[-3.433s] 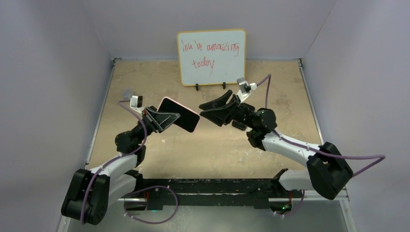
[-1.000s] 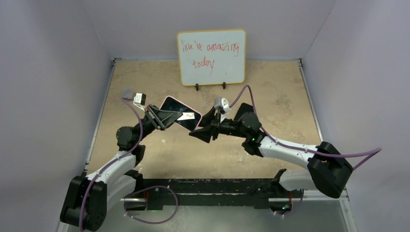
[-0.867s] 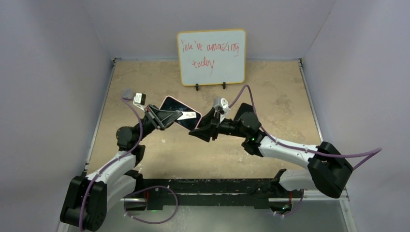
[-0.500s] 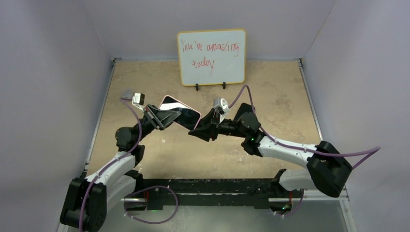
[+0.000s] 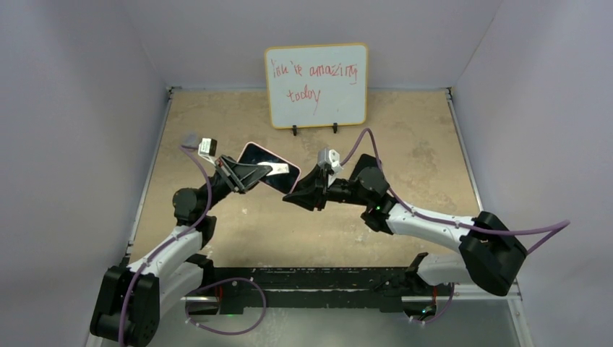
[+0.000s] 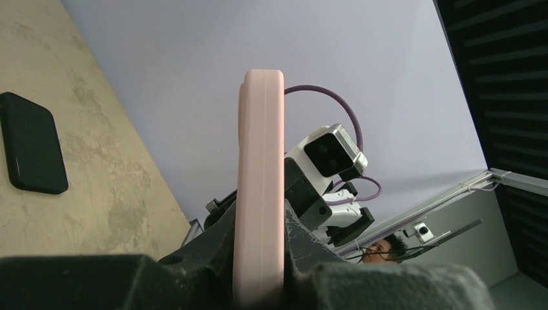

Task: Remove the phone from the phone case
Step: Remove the phone case from the phone.

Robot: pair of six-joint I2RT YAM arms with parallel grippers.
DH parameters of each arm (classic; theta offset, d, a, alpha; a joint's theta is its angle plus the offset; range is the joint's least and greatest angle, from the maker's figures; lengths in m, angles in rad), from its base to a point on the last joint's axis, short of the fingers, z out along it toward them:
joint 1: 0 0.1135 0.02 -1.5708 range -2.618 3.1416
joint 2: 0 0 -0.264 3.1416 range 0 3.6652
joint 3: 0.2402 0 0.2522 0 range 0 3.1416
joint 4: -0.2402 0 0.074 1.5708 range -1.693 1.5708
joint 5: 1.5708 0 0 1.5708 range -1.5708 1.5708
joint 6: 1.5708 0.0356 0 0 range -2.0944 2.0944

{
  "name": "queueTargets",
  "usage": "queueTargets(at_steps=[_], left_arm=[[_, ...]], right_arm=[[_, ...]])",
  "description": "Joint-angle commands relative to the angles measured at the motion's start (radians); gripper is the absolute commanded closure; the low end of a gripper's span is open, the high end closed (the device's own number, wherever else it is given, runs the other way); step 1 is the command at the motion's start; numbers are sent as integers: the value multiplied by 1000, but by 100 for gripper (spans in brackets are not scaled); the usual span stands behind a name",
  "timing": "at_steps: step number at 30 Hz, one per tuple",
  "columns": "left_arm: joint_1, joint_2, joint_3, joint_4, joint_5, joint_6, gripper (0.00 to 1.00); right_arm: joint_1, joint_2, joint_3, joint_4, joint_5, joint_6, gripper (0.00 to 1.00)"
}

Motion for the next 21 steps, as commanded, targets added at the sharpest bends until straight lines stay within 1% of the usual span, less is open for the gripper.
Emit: queueTargets(at_steps=[1, 6, 8, 10, 15, 18, 21], left_arm=[[-7, -10, 48, 47, 91, -28, 100], [-8, 13, 89, 103, 151, -34, 100], [-8, 10, 94, 105, 159, -33, 100], [-8, 11, 98, 122, 164, -36, 100], [-13, 25, 97, 181, 170, -64, 100], [-16, 35, 90, 230, 163, -84, 100], [-16, 41, 80, 254, 148, -94, 100]], right_arm=[[-47, -15, 37, 48, 79, 20, 100], [-103, 23, 41, 97, 134, 226, 100], [-121, 46, 56, 73, 175, 320, 100], [-127, 69, 86, 12, 217, 377, 100], [-127, 106, 144, -154, 343, 403, 100], [-126, 114, 157, -198, 373, 370, 100], [-126, 112, 149, -205, 385, 351, 100]])
